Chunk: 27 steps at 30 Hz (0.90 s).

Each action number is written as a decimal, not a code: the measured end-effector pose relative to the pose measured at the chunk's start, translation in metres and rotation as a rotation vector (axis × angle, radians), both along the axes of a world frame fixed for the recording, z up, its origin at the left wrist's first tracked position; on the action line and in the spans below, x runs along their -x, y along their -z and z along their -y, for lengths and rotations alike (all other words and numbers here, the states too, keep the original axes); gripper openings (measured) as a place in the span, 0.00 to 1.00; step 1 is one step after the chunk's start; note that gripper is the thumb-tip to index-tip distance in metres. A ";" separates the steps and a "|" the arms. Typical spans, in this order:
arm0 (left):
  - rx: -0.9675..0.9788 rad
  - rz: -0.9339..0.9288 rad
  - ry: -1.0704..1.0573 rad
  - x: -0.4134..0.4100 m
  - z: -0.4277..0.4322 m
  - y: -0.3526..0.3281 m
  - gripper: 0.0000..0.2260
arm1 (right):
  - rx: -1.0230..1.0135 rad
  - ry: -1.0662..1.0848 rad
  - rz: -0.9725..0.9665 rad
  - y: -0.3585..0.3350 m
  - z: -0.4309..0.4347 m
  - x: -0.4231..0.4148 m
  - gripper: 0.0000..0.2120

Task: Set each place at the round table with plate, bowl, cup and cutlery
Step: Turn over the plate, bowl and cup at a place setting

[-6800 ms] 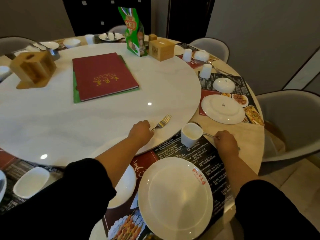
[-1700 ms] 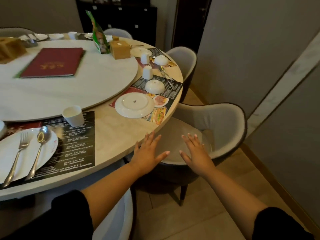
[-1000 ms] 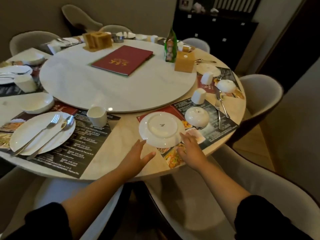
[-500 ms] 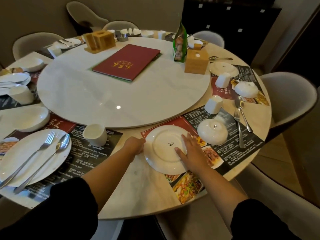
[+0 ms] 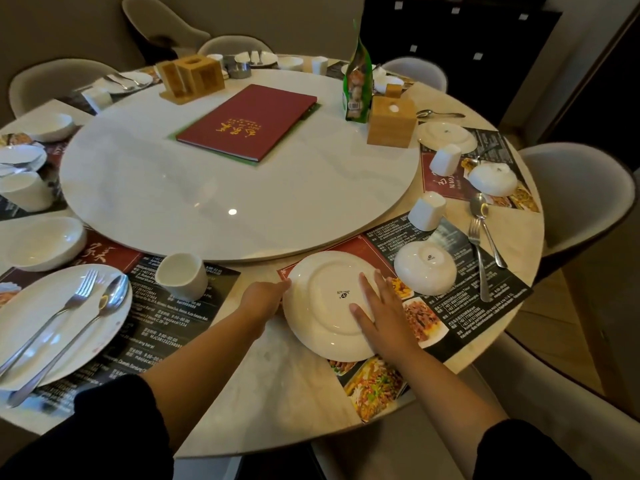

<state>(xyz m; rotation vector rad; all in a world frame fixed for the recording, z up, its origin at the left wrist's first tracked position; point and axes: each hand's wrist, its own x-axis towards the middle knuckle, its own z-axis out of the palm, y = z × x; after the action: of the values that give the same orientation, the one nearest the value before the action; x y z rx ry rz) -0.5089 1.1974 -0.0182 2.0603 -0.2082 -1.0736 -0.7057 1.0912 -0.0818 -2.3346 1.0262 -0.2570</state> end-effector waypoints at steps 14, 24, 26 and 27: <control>0.352 -0.350 -0.057 0.013 0.035 -0.057 0.05 | 0.197 -0.174 0.371 -0.036 -0.022 0.016 0.32; 0.395 -0.388 0.020 0.023 0.046 -0.059 0.30 | 0.311 -0.098 0.624 -0.079 0.003 0.016 0.24; 0.369 -0.277 0.147 0.029 0.046 -0.056 0.35 | 0.192 0.053 0.680 -0.090 0.004 0.016 0.24; 0.382 -0.245 0.206 0.033 0.046 -0.054 0.35 | 0.102 0.162 0.704 -0.095 0.004 0.015 0.22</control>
<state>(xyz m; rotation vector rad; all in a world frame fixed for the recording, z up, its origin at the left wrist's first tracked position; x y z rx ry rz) -0.5415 1.1511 0.0359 1.5778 -0.4700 -1.2877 -0.7211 1.0870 0.0127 -1.9872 0.8414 -1.1208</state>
